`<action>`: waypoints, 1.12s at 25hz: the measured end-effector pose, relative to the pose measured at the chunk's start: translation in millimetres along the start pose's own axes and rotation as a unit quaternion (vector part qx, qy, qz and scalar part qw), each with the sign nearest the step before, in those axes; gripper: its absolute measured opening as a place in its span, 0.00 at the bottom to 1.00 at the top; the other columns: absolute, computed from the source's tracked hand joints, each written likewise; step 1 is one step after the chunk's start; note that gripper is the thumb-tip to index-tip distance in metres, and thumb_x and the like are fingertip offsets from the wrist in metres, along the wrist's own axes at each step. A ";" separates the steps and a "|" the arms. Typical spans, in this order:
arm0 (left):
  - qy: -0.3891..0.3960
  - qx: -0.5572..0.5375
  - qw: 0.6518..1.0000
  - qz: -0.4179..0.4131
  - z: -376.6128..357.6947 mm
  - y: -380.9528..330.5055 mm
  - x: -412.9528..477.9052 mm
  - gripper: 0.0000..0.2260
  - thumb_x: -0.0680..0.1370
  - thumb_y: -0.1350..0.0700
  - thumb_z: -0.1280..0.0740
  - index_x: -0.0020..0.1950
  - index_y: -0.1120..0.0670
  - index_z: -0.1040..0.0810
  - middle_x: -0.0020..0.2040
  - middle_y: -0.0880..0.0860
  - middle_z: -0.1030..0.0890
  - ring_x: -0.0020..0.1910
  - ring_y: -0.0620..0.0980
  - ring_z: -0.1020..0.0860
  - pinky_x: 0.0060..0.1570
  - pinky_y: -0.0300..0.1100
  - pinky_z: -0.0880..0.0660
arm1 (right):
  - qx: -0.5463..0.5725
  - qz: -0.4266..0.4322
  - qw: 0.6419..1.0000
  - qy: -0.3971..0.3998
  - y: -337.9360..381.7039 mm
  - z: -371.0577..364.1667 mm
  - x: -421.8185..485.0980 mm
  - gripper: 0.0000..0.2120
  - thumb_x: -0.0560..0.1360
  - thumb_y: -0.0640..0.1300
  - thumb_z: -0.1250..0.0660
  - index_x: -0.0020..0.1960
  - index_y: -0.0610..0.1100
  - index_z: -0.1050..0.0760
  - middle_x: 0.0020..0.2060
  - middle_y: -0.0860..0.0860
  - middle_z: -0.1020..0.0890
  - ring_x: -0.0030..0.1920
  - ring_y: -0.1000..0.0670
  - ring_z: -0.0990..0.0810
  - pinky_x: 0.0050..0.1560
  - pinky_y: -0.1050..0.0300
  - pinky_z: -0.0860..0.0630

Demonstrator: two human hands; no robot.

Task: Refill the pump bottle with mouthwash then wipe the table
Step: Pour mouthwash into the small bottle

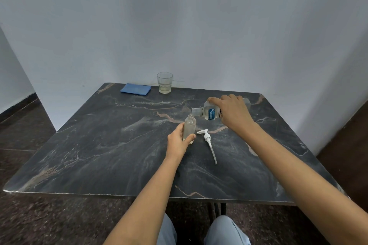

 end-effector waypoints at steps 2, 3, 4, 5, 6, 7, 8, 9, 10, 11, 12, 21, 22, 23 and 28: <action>0.000 0.002 1.000 -0.002 0.0 -0.5 -0.4 0.20 0.74 0.58 0.26 0.65 0.53 0.26 0.58 0.47 0.20 0.57 0.45 0.21 0.61 0.43 0.25 | -0.004 0.001 1.000 -0.001 -0.1 -0.5 0.5 0.29 0.74 0.34 0.37 0.71 0.53 0.36 0.56 0.46 0.23 0.57 0.43 0.27 0.59 0.49 0.34; 0.000 0.002 1.000 -0.002 0.2 -0.9 -0.6 0.21 0.74 0.58 0.26 0.65 0.53 0.26 0.59 0.48 0.20 0.57 0.45 0.21 0.61 0.42 0.25 | -0.004 0.001 1.000 -0.001 0.1 -0.6 0.5 0.29 0.74 0.34 0.37 0.71 0.54 0.37 0.56 0.46 0.23 0.57 0.43 0.27 0.59 0.49 0.34; 0.000 0.002 1.000 -0.002 0.0 -1.4 -0.9 0.21 0.74 0.58 0.26 0.65 0.53 0.26 0.59 0.49 0.20 0.58 0.45 0.21 0.61 0.42 0.25 | -0.004 0.001 1.000 -0.002 0.5 -0.8 0.4 0.29 0.74 0.34 0.37 0.71 0.54 0.37 0.56 0.46 0.23 0.57 0.43 0.27 0.59 0.49 0.34; -0.001 0.003 1.000 -0.001 0.0 -1.4 -0.9 0.21 0.74 0.58 0.26 0.65 0.53 0.26 0.60 0.49 0.20 0.58 0.45 0.21 0.61 0.42 0.25 | -0.004 0.001 1.000 -0.003 0.6 -1.2 0.4 0.29 0.74 0.34 0.37 0.71 0.54 0.36 0.56 0.46 0.23 0.57 0.43 0.27 0.59 0.49 0.34; 0.000 0.003 1.000 0.000 -0.2 -0.9 -0.7 0.21 0.74 0.57 0.26 0.66 0.53 0.26 0.60 0.48 0.20 0.59 0.46 0.22 0.61 0.42 0.26 | -0.004 0.001 1.000 -0.004 0.5 -1.3 0.4 0.29 0.74 0.34 0.37 0.71 0.54 0.36 0.56 0.46 0.22 0.57 0.43 0.27 0.59 0.49 0.34; 0.001 0.004 1.000 0.000 -0.2 -0.9 -0.7 0.21 0.74 0.57 0.26 0.65 0.53 0.26 0.59 0.47 0.21 0.59 0.46 0.22 0.61 0.42 0.26 | -0.005 0.001 1.000 -0.004 0.2 -1.7 0.7 0.29 0.74 0.34 0.37 0.71 0.54 0.36 0.56 0.46 0.22 0.57 0.43 0.27 0.59 0.49 0.34; 0.001 0.005 1.000 0.000 -0.1 -1.0 -0.9 0.21 0.74 0.57 0.26 0.65 0.53 0.26 0.58 0.46 0.21 0.59 0.46 0.21 0.61 0.42 0.26 | -0.005 0.000 1.000 -0.005 -0.3 -1.9 0.8 0.29 0.74 0.34 0.37 0.71 0.54 0.37 0.56 0.46 0.22 0.57 0.43 0.27 0.59 0.49 0.34; 0.000 0.007 1.000 -0.001 0.1 -1.4 -1.0 0.21 0.73 0.57 0.26 0.65 0.53 0.26 0.57 0.45 0.21 0.59 0.46 0.21 0.61 0.42 0.26 | -0.005 0.000 1.000 -0.004 -0.7 -2.2 1.1 0.29 0.74 0.34 0.37 0.71 0.54 0.37 0.56 0.46 0.23 0.57 0.43 0.27 0.59 0.49 0.34; -0.001 0.008 1.000 -0.002 0.3 -1.7 -1.0 0.21 0.73 0.57 0.26 0.65 0.53 0.26 0.57 0.45 0.21 0.59 0.46 0.21 0.61 0.42 0.26 | -0.004 0.000 1.000 -0.003 -0.9 -2.2 1.2 0.29 0.74 0.34 0.37 0.71 0.54 0.37 0.56 0.46 0.23 0.57 0.43 0.27 0.59 0.49 0.34; -0.001 0.010 1.000 -0.002 0.3 -1.9 -1.2 0.21 0.73 0.57 0.26 0.65 0.53 0.26 0.57 0.45 0.21 0.59 0.46 0.21 0.61 0.42 0.26 | -0.004 0.001 1.000 -0.002 -0.9 -2.2 1.4 0.29 0.74 0.34 0.36 0.71 0.54 0.37 0.56 0.46 0.23 0.57 0.43 0.27 0.59 0.49 0.34; -0.001 0.012 1.000 -0.001 0.3 -2.4 -1.3 0.21 0.73 0.57 0.26 0.65 0.53 0.26 0.57 0.45 0.22 0.59 0.46 0.22 0.61 0.43 0.26 | -0.005 0.001 1.000 -0.002 -0.7 -2.0 1.4 0.29 0.74 0.34 0.36 0.71 0.54 0.37 0.56 0.46 0.23 0.58 0.43 0.27 0.59 0.49 0.34; -0.005 0.020 1.000 -0.009 1.5 -4.0 -2.0 0.17 0.73 0.57 0.26 0.61 0.51 0.25 0.54 0.43 0.21 0.56 0.46 0.21 0.59 0.43 0.25 | -0.007 0.002 1.000 -0.004 0.0 -0.4 1.5 0.29 0.74 0.34 0.37 0.71 0.53 0.37 0.57 0.45 0.23 0.59 0.42 0.28 0.61 0.48 0.35; -0.004 0.020 1.000 -0.011 1.6 -5.0 -2.0 0.17 0.73 0.57 0.26 0.59 0.49 0.25 0.53 0.44 0.21 0.56 0.46 0.21 0.59 0.42 0.25 | -0.007 0.002 1.000 -0.004 0.0 -0.2 1.5 0.29 0.74 0.33 0.37 0.71 0.53 0.37 0.57 0.45 0.23 0.59 0.42 0.28 0.61 0.48 0.35; -0.004 0.018 1.000 -0.011 1.6 -6.0 -2.2 0.16 0.73 0.57 0.26 0.58 0.48 0.26 0.53 0.44 0.21 0.56 0.46 0.21 0.58 0.41 0.25 | -0.007 0.003 1.000 -0.005 0.3 -0.2 1.5 0.29 0.74 0.33 0.37 0.71 0.54 0.37 0.57 0.45 0.23 0.59 0.42 0.28 0.61 0.48 0.35; -0.004 0.016 1.000 -0.005 1.4 -5.5 -2.9 0.17 0.73 0.58 0.26 0.61 0.50 0.25 0.53 0.44 0.22 0.55 0.45 0.21 0.57 0.40 0.25 | -0.008 0.004 1.000 -0.007 0.7 -0.4 2.1 0.30 0.74 0.34 0.36 0.71 0.53 0.37 0.58 0.45 0.23 0.59 0.42 0.28 0.61 0.48 0.35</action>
Point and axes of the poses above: each hand's wrist, its own x-axis towards the middle knuckle, its own z-axis out of the back of the hand, y = z × x, the point moved 4 cm from there along x, towards the middle knuckle
